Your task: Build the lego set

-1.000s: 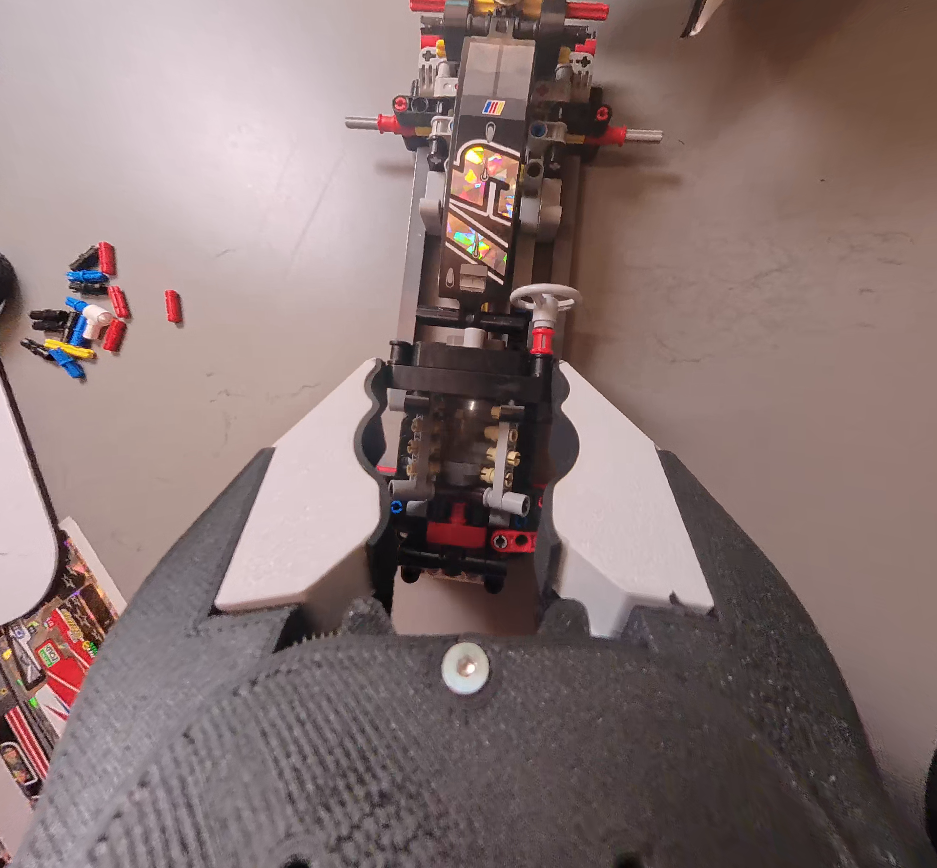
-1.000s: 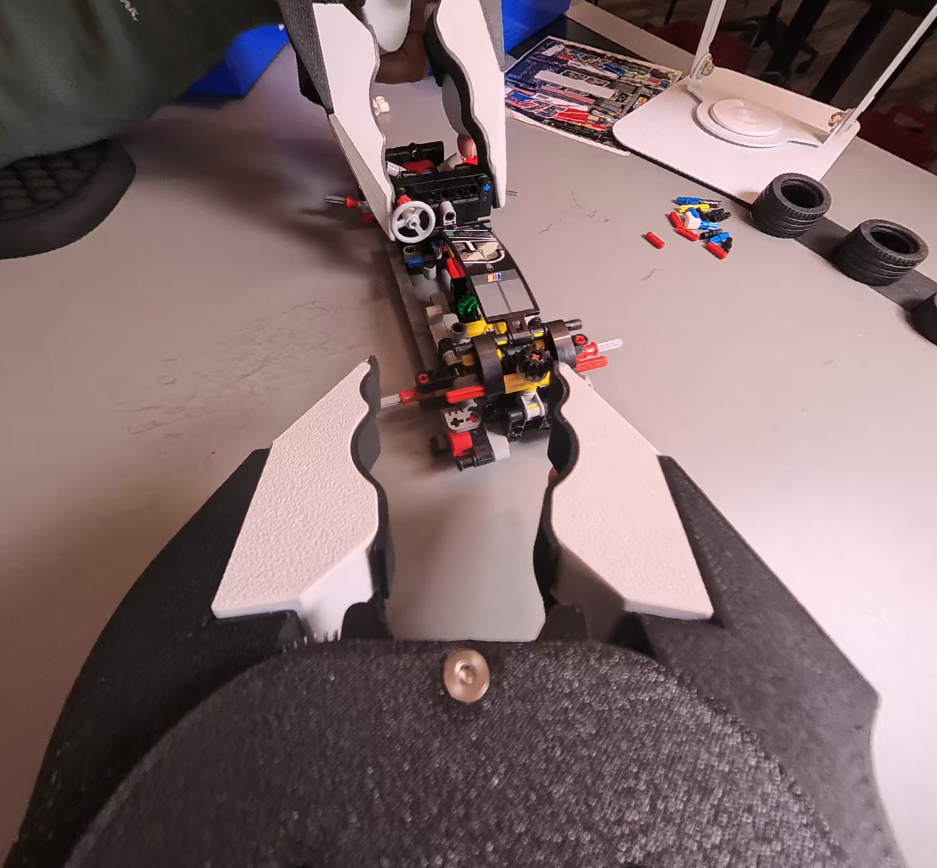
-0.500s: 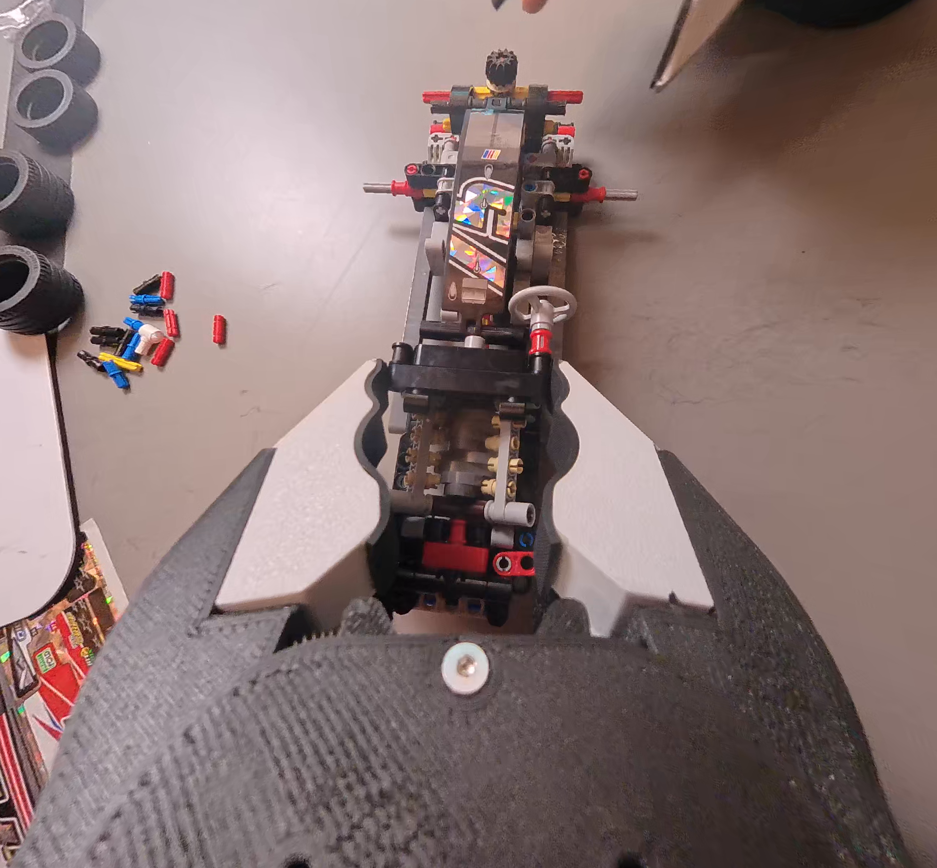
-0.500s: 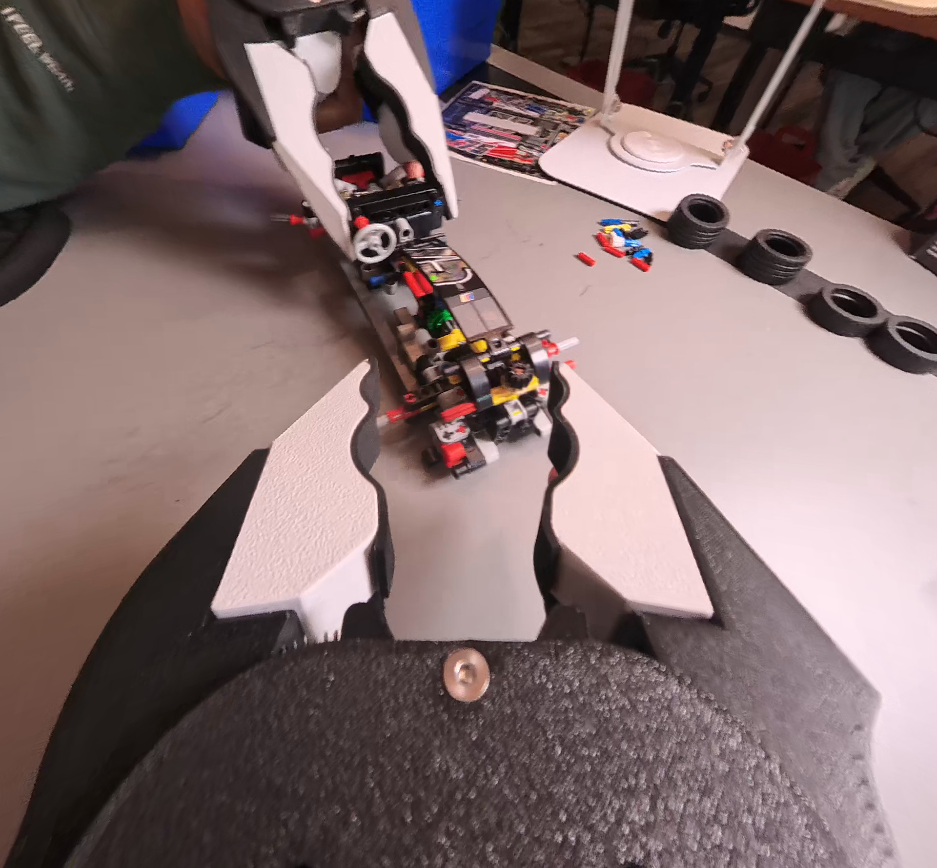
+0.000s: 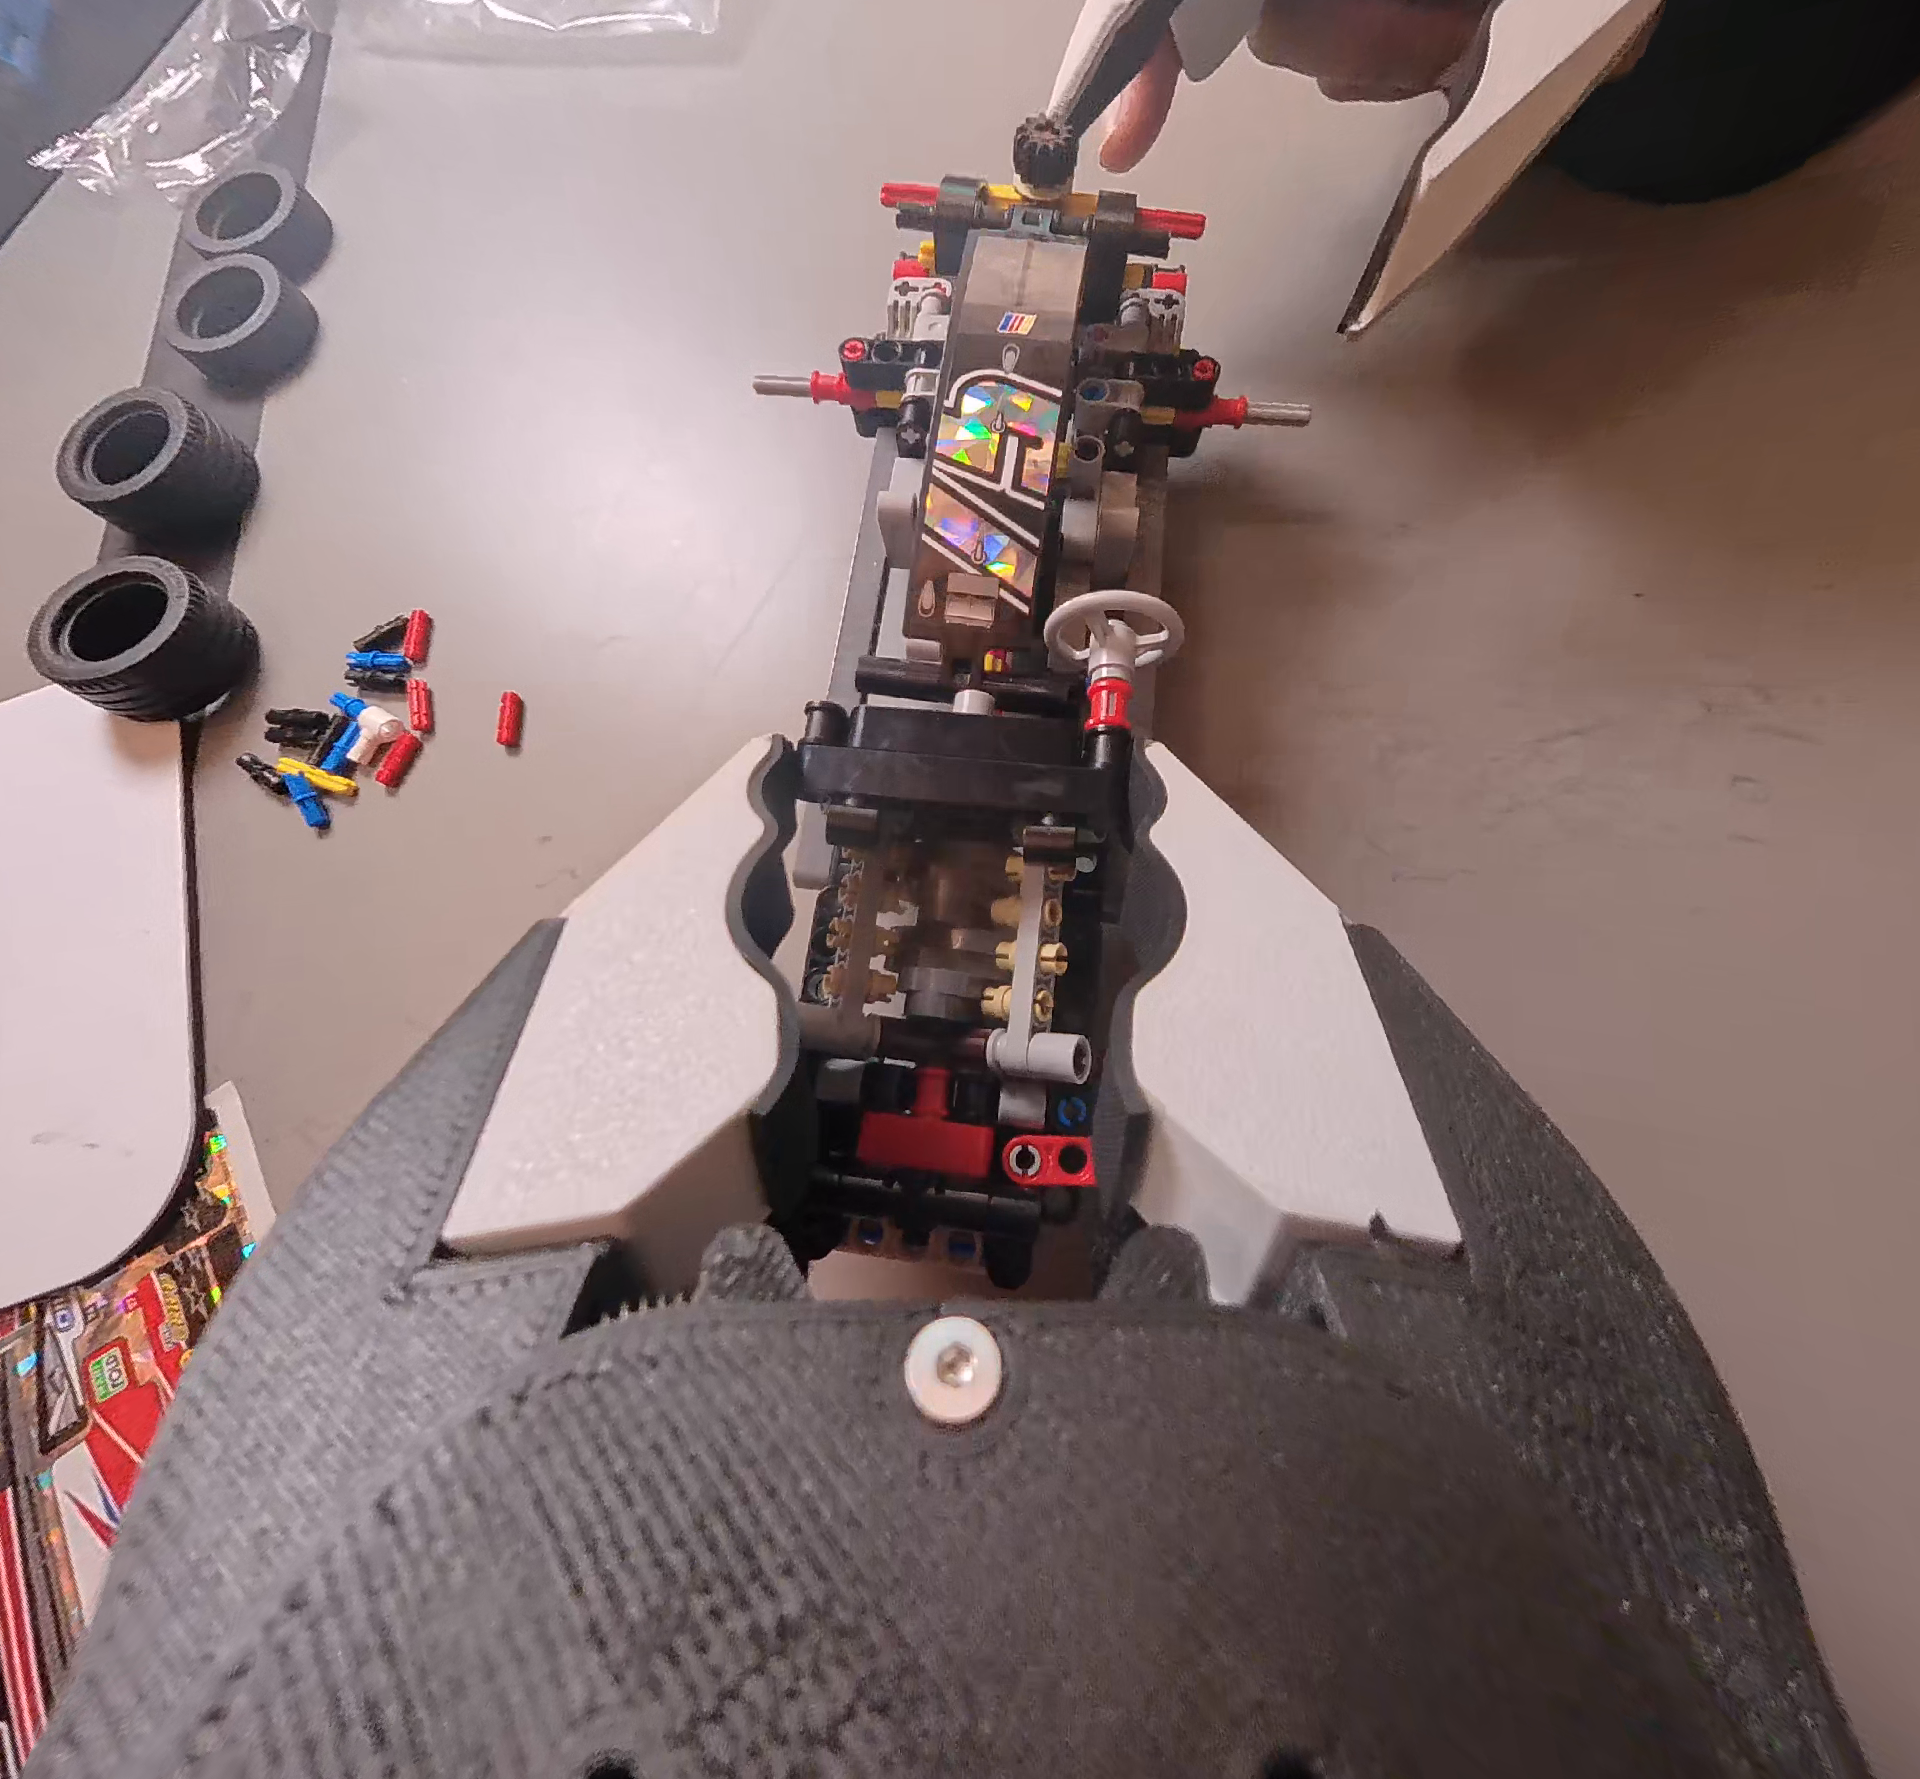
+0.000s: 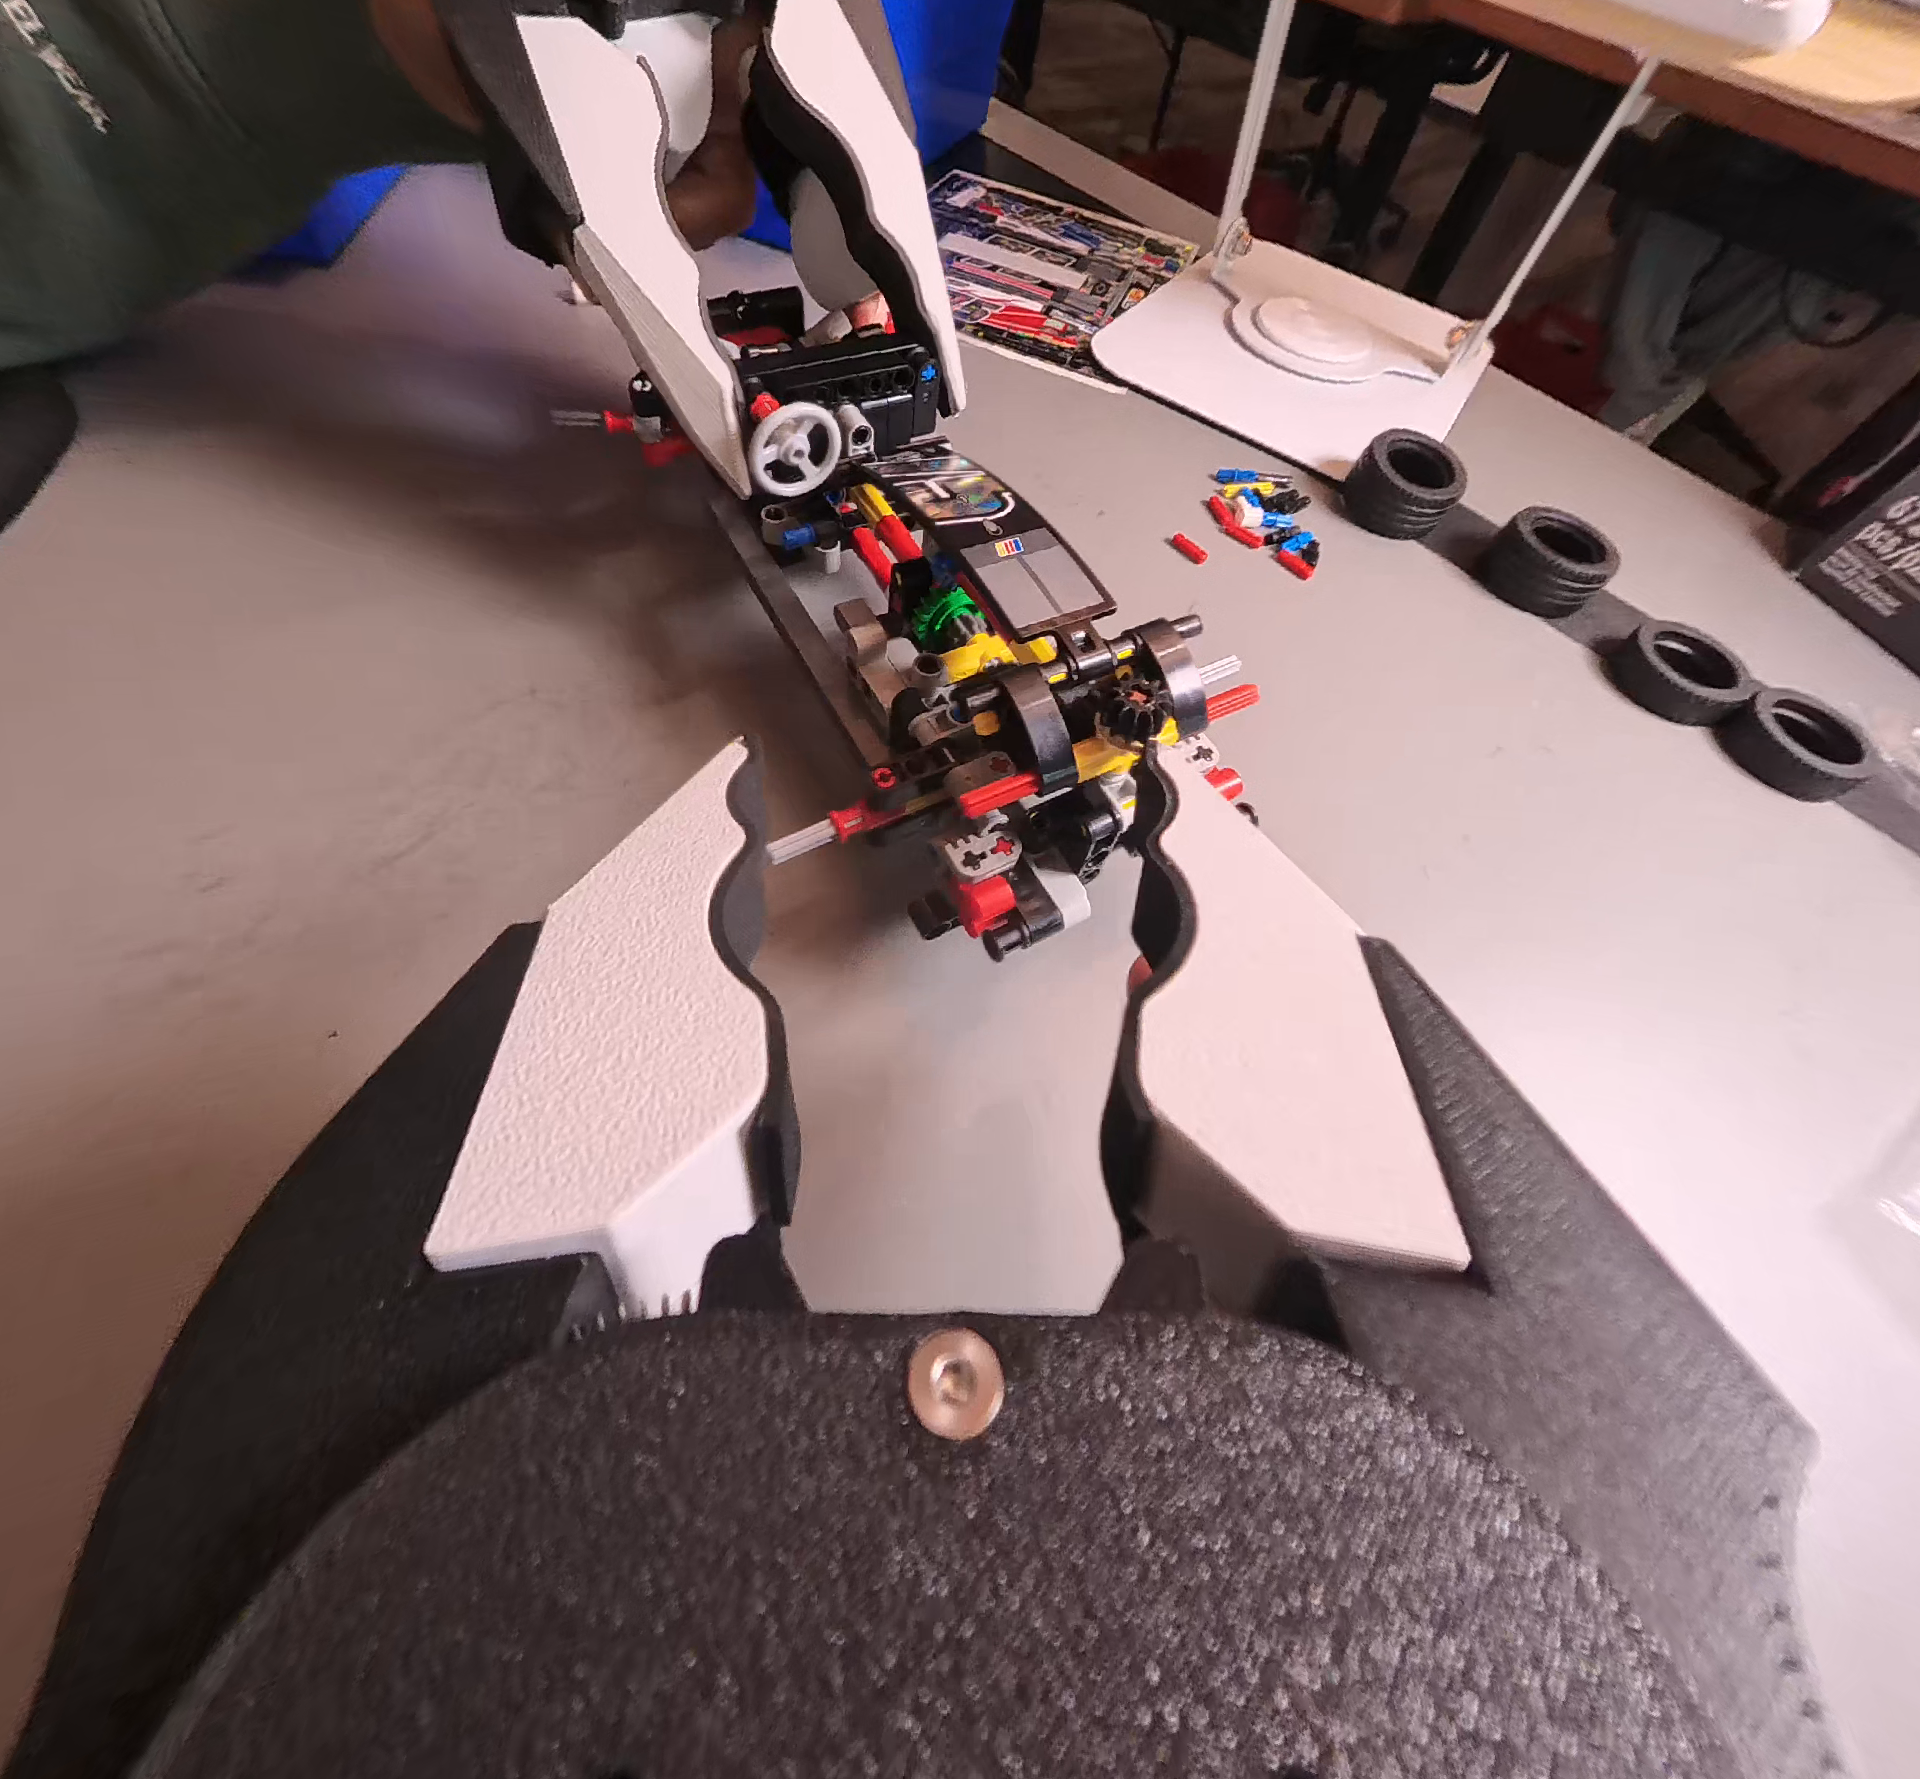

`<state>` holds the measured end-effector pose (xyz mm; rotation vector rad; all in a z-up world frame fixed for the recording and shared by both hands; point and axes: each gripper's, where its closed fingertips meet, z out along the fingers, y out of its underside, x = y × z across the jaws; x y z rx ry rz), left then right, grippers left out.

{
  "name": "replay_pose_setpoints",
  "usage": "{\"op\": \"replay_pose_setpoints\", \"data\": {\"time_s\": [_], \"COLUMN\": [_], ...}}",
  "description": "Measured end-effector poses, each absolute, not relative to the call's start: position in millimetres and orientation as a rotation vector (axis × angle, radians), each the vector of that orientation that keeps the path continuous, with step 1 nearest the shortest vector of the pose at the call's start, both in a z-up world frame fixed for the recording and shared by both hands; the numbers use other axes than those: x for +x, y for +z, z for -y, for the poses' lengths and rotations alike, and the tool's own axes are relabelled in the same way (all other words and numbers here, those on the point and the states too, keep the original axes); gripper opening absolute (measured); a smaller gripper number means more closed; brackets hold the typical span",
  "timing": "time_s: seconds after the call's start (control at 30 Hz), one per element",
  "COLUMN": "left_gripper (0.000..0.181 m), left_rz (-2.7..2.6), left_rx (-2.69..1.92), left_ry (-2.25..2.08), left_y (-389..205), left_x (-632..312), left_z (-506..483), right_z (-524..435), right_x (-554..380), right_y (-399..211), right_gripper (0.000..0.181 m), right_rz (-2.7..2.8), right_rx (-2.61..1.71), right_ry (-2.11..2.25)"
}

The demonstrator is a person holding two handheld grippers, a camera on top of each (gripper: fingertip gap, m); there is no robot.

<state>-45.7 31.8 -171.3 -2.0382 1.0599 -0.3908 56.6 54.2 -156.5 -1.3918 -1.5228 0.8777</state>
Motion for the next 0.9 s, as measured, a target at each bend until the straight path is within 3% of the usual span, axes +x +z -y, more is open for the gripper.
{"op": "replay_pose_setpoints", "data": {"time_s": [0.9], "left_gripper": [0.062], "left_rz": [-1.029], "left_rx": [-2.024], "left_ry": [-0.452], "left_y": [-164.4], "left_x": [-44.4], "left_z": [-27.5], "right_z": [-45.5], "right_x": [56.1], "right_y": [-151.9], "right_gripper": [0.067], "right_rz": [1.53], "right_rx": [-1.245], "right_ry": [0.673]}}
